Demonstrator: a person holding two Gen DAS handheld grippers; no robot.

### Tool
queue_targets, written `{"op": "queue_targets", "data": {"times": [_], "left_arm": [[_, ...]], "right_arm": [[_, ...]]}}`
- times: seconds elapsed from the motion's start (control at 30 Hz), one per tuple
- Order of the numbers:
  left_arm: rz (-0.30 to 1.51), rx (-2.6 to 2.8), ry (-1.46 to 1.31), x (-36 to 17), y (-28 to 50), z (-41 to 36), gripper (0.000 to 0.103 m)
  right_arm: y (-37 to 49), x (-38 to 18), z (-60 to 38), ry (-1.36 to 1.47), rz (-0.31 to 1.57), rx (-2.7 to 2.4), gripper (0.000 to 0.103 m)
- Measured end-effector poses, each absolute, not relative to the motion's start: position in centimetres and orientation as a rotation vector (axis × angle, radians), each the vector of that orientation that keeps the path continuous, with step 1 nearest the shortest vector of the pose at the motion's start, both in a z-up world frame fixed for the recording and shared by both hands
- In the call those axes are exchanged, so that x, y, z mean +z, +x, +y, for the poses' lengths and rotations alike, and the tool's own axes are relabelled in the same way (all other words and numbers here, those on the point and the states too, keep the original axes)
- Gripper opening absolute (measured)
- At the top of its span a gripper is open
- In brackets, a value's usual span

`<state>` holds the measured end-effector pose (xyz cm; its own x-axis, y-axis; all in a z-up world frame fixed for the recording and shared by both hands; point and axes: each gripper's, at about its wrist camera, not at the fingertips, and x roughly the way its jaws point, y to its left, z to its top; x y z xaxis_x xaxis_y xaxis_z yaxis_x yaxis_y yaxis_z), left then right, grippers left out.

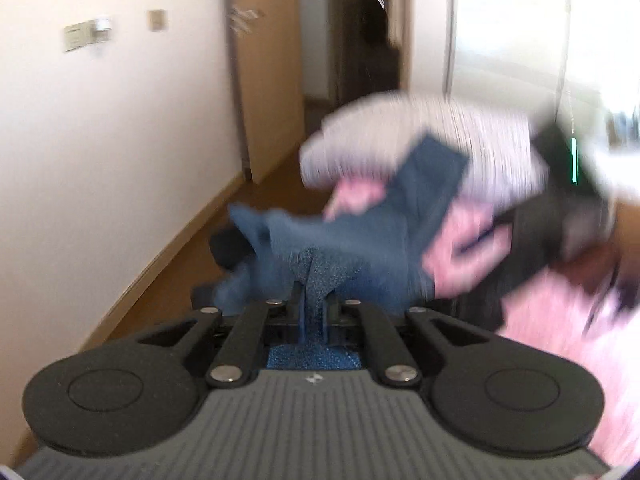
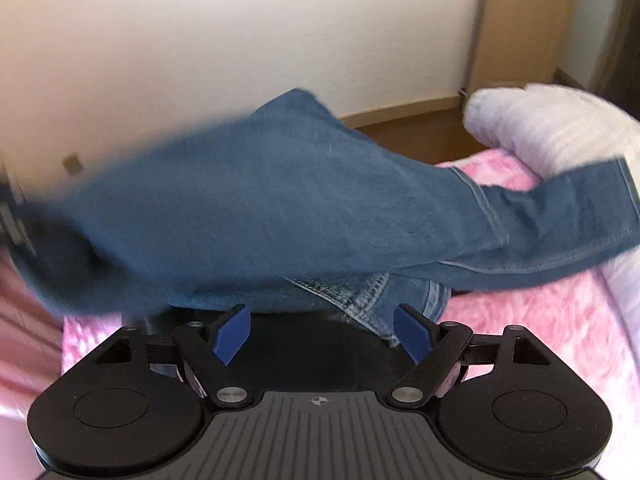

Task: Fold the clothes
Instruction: 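Grasp the blue jeans with the left gripper and lift them off the pile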

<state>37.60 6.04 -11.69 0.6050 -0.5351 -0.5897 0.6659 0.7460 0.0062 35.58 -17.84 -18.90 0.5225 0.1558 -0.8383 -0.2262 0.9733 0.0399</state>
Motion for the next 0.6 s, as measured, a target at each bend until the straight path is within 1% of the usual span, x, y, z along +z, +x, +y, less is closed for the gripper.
{"op": "queue_targets", "data": {"times": [0.1, 0.37, 0.43, 0.47, 0.5, 0.53, 0.6], "left_arm": [[0.56, -0.696, 0.19, -9.3, 40.2, 7.3, 0.005], [0.515, -0.709, 0.189, -7.2, 42.3, 7.7, 0.005], [0.508, -0.719, 0.195, -6.8, 42.4, 7.8, 0.005], [0.496, -0.726, 0.198, -6.4, 42.2, 7.7, 0.005], [0.484, -0.733, 0.202, -5.9, 42.1, 7.5, 0.005], [0.471, -0.742, 0.205, -5.5, 41.9, 7.3, 0.005], [0.427, -0.767, 0.197, -3.7, 41.5, 6.8, 0.005]], "right_arm": [[36.6, -20.2, -16.4, -0.183, 0.982, 0.265, 0.082], [39.9, -23.3, -13.5, -0.37, 0.904, 0.299, 0.081], [40.1, -23.3, -13.6, -0.372, 0.901, 0.343, 0.053], [39.9, -22.9, -13.8, -0.368, 0.9, 0.363, 0.036], [39.6, -22.2, -13.9, -0.375, 0.892, 0.361, 0.025], [39.4, -21.6, -14.0, -0.382, 0.885, 0.359, 0.022], [38.8, -19.6, -14.7, -0.37, 0.859, 0.331, 0.013]]}}
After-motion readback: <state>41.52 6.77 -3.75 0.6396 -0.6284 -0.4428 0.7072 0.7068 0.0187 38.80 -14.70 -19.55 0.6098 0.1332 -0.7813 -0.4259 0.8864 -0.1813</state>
